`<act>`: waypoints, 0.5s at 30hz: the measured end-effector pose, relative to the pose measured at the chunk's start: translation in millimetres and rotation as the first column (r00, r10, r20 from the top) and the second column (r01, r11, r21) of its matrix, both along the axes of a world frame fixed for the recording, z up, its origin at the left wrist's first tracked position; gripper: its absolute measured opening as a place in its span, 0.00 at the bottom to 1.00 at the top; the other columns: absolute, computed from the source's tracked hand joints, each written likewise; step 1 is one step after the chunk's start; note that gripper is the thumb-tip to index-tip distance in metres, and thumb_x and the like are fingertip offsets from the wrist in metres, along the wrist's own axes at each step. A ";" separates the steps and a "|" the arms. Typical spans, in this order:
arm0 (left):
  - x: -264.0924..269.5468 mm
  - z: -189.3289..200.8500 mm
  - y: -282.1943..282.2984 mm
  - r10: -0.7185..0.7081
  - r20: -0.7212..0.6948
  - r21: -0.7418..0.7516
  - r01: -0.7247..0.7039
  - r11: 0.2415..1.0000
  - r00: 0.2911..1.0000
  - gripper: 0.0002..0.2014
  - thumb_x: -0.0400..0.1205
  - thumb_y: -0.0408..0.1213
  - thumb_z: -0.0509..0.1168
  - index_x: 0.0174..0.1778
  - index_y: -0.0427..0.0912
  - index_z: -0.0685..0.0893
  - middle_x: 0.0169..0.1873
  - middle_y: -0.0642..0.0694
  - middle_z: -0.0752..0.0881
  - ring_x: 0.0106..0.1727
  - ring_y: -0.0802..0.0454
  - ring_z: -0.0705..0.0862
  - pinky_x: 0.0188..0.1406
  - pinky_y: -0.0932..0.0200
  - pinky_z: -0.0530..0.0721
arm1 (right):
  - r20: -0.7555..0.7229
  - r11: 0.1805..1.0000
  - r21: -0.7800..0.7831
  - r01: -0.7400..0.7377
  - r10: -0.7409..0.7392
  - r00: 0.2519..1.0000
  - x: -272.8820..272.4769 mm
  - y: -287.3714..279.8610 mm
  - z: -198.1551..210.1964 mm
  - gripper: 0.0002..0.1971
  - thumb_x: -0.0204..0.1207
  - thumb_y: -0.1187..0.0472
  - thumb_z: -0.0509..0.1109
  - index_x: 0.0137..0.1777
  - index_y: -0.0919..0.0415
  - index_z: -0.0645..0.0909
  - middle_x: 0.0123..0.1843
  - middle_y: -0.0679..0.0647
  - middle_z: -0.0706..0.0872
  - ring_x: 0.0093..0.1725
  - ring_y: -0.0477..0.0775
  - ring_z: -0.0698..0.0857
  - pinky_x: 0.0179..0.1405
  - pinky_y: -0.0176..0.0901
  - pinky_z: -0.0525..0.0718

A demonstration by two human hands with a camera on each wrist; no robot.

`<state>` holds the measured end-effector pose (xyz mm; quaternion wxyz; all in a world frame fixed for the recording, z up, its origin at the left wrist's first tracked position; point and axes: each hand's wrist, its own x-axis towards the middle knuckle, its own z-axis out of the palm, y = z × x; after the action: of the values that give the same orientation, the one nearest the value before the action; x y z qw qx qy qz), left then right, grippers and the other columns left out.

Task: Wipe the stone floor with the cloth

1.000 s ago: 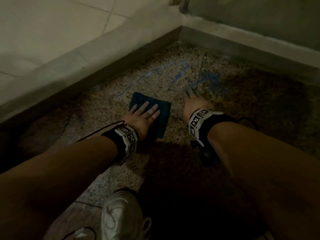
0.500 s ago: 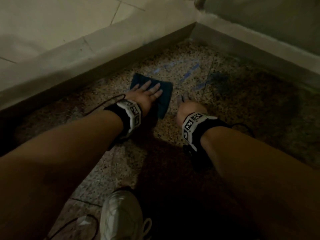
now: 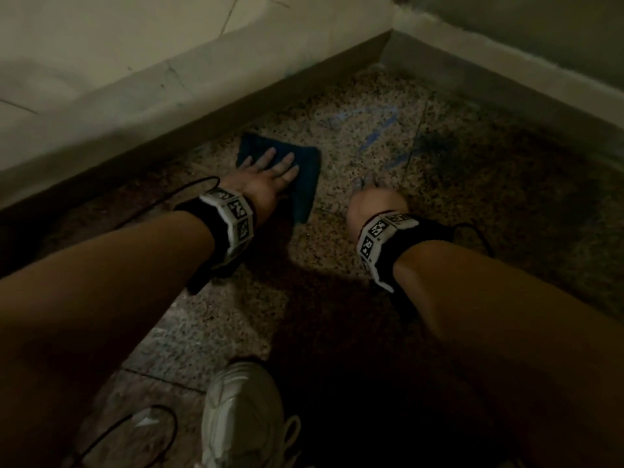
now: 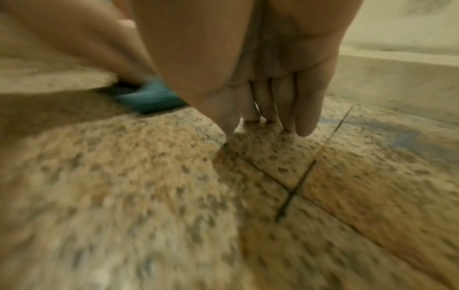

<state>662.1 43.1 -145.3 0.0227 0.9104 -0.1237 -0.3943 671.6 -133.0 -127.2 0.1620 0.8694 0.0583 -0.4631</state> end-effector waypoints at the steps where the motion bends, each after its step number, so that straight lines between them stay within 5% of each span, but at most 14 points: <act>1: -10.2 0.9 9.2 0.011 -0.009 0.012 -0.011 1.000 1.000 0.27 0.90 0.44 0.44 0.83 0.52 0.40 0.82 0.54 0.35 0.83 0.48 0.34 0.81 0.47 0.41 | -0.017 1.000 -0.027 -0.013 0.013 1.000 1.9 2.2 -0.4 0.29 0.88 0.61 0.49 0.84 0.66 0.40 0.85 0.63 0.41 0.83 0.64 0.54 0.76 0.55 0.63; 5: -45.4 6.1 35.3 0.045 -0.023 0.068 -0.044 0.997 0.999 0.28 0.90 0.45 0.43 0.83 0.51 0.38 0.82 0.52 0.35 0.83 0.48 0.34 0.81 0.49 0.41 | -0.096 0.979 -0.114 -0.167 0.156 0.983 1.0 10.5 5.4 0.23 0.88 0.60 0.52 0.80 0.68 0.60 0.82 0.65 0.59 0.81 0.63 0.60 0.77 0.55 0.61; 12: -25.9 14.0 42.7 0.000 -0.014 0.084 0.001 0.997 1.000 0.27 0.90 0.44 0.44 0.83 0.50 0.39 0.83 0.52 0.36 0.83 0.48 0.37 0.81 0.52 0.42 | -0.274 0.852 -0.254 -0.458 0.390 0.879 5.9 19.1 5.9 0.32 0.87 0.56 0.55 0.82 0.71 0.45 0.84 0.67 0.45 0.83 0.67 0.46 0.81 0.63 0.46; 15: -1.6 13.8 36.3 -0.003 0.014 0.101 0.002 0.995 1.000 0.28 0.90 0.44 0.45 0.84 0.50 0.40 0.83 0.51 0.36 0.83 0.47 0.37 0.82 0.49 0.45 | -0.202 0.904 -0.213 -0.372 0.331 0.922 2.8 16.7 5.6 0.32 0.88 0.55 0.52 0.82 0.70 0.42 0.84 0.67 0.43 0.83 0.68 0.44 0.79 0.61 0.48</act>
<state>660.5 79.4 -131.6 -0.0249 0.9129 -0.1047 -0.3937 674.3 -116.3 -121.5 0.3446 0.7771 0.1693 -0.4986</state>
